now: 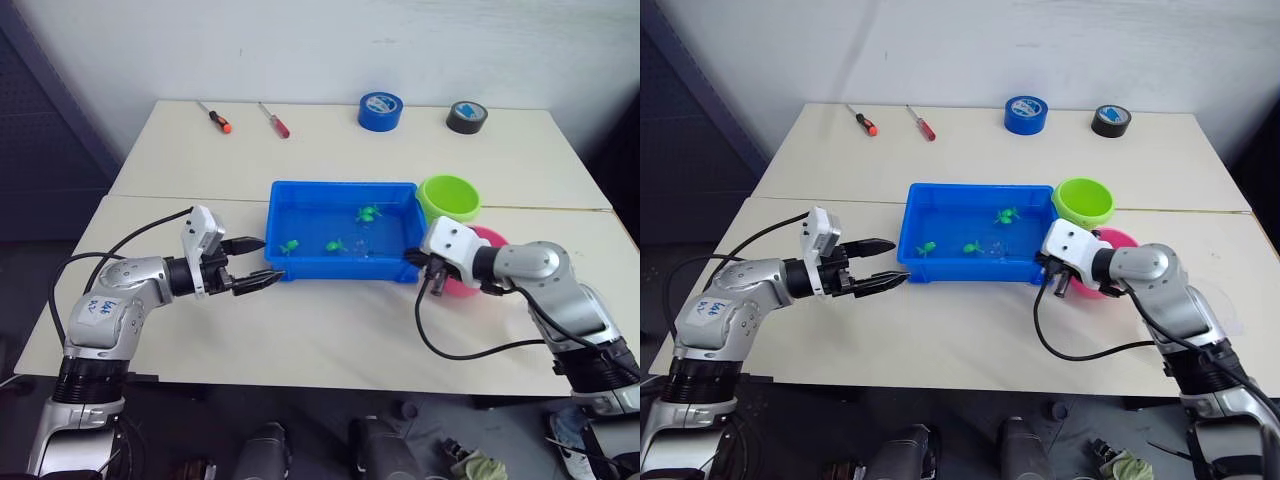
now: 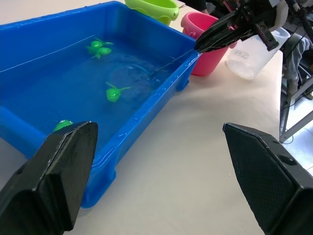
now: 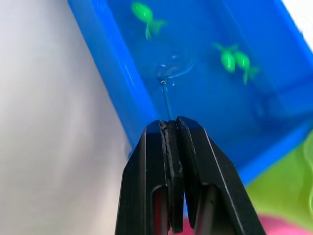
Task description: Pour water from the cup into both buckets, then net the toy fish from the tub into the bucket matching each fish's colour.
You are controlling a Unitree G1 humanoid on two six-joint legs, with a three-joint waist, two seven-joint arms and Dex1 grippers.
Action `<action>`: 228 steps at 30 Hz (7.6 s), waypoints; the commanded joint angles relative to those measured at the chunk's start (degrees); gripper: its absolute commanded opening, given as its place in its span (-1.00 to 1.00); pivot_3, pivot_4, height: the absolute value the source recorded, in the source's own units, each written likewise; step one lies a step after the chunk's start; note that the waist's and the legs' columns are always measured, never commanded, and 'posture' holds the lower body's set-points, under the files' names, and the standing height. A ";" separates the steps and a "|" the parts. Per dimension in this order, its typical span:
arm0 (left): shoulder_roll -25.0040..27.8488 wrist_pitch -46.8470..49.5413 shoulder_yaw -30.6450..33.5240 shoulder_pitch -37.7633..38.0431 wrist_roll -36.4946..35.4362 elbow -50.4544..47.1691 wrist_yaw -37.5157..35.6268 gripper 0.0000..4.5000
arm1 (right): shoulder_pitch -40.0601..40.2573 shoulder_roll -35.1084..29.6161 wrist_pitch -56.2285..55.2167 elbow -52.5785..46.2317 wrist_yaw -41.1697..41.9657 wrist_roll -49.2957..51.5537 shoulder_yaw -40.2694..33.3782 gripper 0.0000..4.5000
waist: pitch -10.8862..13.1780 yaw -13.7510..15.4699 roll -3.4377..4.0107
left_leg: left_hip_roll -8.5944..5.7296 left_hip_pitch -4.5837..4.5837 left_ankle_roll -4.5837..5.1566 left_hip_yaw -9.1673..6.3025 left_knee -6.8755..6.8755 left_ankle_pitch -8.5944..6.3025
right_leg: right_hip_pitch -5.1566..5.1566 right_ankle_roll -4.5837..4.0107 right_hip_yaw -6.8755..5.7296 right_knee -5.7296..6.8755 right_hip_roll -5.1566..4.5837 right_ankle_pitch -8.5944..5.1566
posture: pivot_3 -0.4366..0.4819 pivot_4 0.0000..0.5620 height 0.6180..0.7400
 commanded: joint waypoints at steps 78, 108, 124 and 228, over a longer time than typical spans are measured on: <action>-11.04 -12.91 -6.20 -17.36 5.10 18.93 -8.38 0.99 | 9.24 -9.84 15.25 -18.15 -14.78 14.93 -28.67 -1.00 | 0.00 1.33 0.02 | 0.28 -0.77 -0.35 0.38 0.77 0.25 | -0.83 0.08 0.07 0.75 0.62 0.05 | -0.05 -0.47 1.00; -10.83 -10.81 -5.31 -12.92 4.54 11.32 -4.53 0.99 | 5.87 3.20 52.64 -13.75 -26.22 34.69 -29.35 -1.00 | -0.02 1.38 -0.01 | -0.01 -0.85 0.21 0.28 0.81 -0.07 | -0.87 0.07 -0.02 0.71 0.04 0.05 | -0.05 -0.47 1.00; -10.61 -9.83 -4.33 -13.68 4.37 11.05 -3.71 0.99 | 3.19 6.37 51.18 -13.12 -26.64 34.81 -25.77 -1.00 | -0.02 1.35 -0.01 | 0.01 -0.85 0.20 0.30 0.81 -0.07 | -0.90 0.07 -0.05 0.72 0.05 0.05 | -0.05 -0.47 1.00; -11.15 -15.69 -4.02 -15.59 5.37 16.86 -3.91 0.99 | -1.78 14.59 59.63 -15.87 -37.07 30.51 -30.72 -1.00 | -0.02 1.25 -0.01 | -0.01 -0.88 0.21 0.29 0.69 -0.07 | -0.95 0.07 -0.05 0.66 0.02 0.05 | -0.05 -0.47 1.00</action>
